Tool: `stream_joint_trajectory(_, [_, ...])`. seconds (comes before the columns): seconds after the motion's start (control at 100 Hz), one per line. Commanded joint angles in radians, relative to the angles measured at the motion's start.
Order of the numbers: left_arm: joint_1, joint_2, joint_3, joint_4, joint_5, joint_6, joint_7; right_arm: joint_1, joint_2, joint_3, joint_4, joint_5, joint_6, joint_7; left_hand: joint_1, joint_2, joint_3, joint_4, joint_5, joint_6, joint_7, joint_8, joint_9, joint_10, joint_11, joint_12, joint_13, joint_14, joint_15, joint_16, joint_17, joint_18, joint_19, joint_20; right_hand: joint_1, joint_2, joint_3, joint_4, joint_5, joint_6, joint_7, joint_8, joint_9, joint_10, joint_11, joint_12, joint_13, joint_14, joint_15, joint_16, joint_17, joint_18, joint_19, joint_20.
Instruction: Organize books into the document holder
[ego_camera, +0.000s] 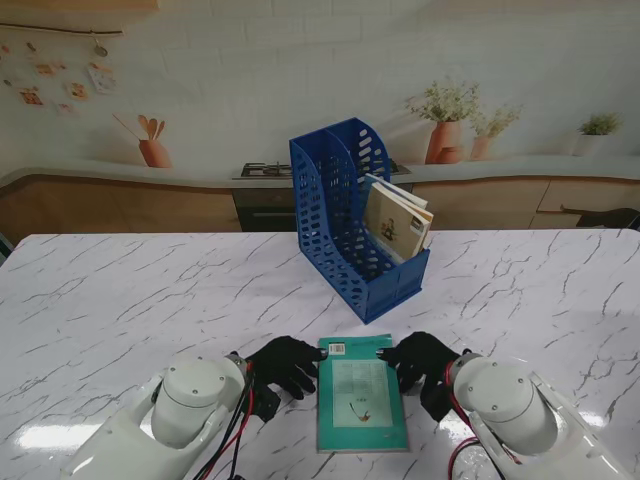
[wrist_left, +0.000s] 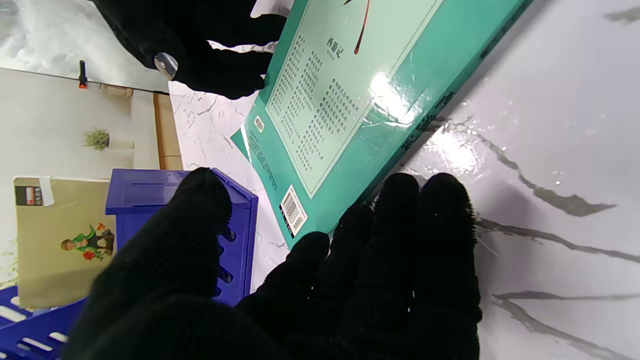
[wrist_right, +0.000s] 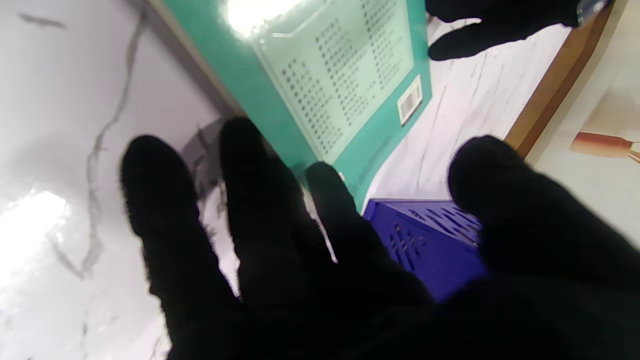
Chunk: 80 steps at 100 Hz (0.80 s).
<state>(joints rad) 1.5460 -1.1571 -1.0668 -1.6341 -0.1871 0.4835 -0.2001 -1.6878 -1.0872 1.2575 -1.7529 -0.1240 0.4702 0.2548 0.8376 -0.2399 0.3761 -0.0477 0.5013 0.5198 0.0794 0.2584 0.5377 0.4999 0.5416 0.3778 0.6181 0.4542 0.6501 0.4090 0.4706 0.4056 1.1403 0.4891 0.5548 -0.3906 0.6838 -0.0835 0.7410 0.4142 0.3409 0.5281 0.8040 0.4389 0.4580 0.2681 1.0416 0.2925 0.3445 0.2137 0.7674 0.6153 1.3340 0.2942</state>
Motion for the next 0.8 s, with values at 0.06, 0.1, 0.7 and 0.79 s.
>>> stream_joint_trajectory(0.06, [0.053,-0.016,-0.008,-0.006,0.012,-0.034,0.054,-0.020,-0.011,-0.012,0.016,-0.008,0.003,0.008,-0.002,0.041,-0.019,0.030,-0.050,0.025,-0.022,0.016,-0.104,0.008,-0.106,-0.041,-0.044,0.041,-0.047,0.012,-0.013,0.002,0.006,0.020,-0.005,-0.017,0.021,0.000,-0.022,0.037,-0.013,-0.020,-0.043,0.021,-0.043,-0.021,-0.047,0.027,-0.066,-0.037,0.023,-0.166,0.005,-0.017])
stream_joint_trajectory(0.1, [0.058,-0.020,-0.011,-0.012,0.022,-0.034,0.076,-0.021,-0.011,-0.010,0.014,-0.007,0.004,0.008,-0.003,0.046,-0.021,0.032,-0.090,0.036,-0.038,0.013,-0.122,0.012,-0.105,-0.039,-0.048,0.040,-0.048,0.016,-0.015,-0.008,0.005,0.022,-0.007,-0.018,0.023,0.000,-0.022,0.032,-0.013,-0.020,-0.042,0.019,-0.044,-0.022,-0.047,0.026,-0.064,-0.037,0.023,-0.166,0.006,-0.018])
stream_joint_trajectory(0.7, [-0.009,-0.012,0.008,0.042,-0.081,0.155,-0.044,-0.016,-0.016,-0.023,0.033,0.003,-0.015,-0.007,0.038,0.073,-0.048,0.035,-0.050,0.166,-0.045,-0.023,-0.103,0.152,-0.122,-0.055,-0.030,0.084,-0.030,0.013,0.053,-0.009,0.011,0.014,0.007,0.003,0.031,0.002,-0.037,0.038,-0.024,-0.029,-0.072,0.018,-0.040,-0.018,-0.062,0.014,-0.083,-0.044,0.007,-0.183,0.003,-0.029])
stream_joint_trajectory(0.79, [-0.009,-0.016,0.013,0.047,-0.084,0.153,-0.037,-0.015,-0.017,-0.025,0.036,0.004,-0.021,-0.010,0.040,0.070,-0.044,0.036,-0.052,0.168,-0.046,-0.025,-0.107,0.155,-0.121,-0.055,-0.028,0.082,-0.029,0.010,0.063,-0.015,0.009,0.007,0.011,0.003,0.029,0.002,-0.038,0.042,-0.025,-0.030,-0.075,0.019,-0.040,-0.019,-0.064,0.016,-0.085,-0.044,0.003,-0.182,0.000,-0.030])
